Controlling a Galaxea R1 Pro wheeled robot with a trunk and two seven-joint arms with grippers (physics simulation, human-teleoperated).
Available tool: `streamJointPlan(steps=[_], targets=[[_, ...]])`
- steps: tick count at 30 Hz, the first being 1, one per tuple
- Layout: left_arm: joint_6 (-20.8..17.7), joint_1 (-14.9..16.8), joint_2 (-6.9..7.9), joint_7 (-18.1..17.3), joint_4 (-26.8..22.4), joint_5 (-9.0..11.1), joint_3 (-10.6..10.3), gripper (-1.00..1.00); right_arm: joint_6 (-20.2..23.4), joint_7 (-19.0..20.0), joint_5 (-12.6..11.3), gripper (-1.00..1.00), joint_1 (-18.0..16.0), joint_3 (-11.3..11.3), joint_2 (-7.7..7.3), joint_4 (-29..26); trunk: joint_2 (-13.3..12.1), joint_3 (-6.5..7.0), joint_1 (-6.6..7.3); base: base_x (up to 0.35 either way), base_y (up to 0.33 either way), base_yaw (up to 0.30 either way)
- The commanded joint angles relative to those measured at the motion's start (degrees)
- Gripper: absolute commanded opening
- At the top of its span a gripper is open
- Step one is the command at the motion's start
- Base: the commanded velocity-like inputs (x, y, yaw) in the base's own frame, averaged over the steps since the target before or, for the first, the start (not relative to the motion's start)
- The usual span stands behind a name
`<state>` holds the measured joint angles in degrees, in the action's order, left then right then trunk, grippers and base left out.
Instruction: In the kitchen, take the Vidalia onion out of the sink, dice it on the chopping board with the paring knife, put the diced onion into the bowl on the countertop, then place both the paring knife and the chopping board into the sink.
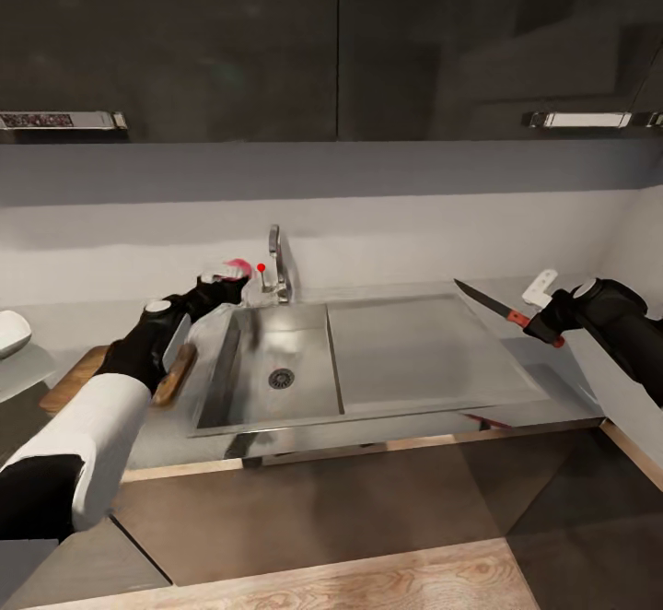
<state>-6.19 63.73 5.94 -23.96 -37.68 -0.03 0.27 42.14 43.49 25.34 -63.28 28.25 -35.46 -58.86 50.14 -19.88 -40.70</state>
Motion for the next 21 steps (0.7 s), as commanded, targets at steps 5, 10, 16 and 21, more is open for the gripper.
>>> streamJointPlan(steps=[5,10,16,21], targets=[[0.7,-9.6,0.97,-1.3,-13.9,0.1,0.0,-1.00,0.0,0.4,0.6,-1.00,-0.1,0.2,-0.05,0.0,0.1,-0.08,-0.01,0.000,0.000,0.000],[-7.4,-16.4,1.48,-1.9,-25.7,0.2,0.2,-1.00,0.0,0.4,0.5,-1.00,-0.1,0.2,-0.05,-0.1,0.1,-0.08,-0.01,0.000,0.019,0.000],[-9.5,-20.2,3.59,-9.2,-29.5,0.2,0.3,-1.00,0.1,0.4,0.5,-1.00,-0.1,0.5,0.00,-0.2,0.1,-0.08,-0.01,0.000,0.246,0.000],[-11.5,-20.8,5.19,-12.4,-30.0,0.2,0.4,-1.00,2.1,0.5,0.3,-1.00,-0.1,0.3,1.74,-0.7,0.1,-0.08,-0.01,0.000,0.214,0.000]])
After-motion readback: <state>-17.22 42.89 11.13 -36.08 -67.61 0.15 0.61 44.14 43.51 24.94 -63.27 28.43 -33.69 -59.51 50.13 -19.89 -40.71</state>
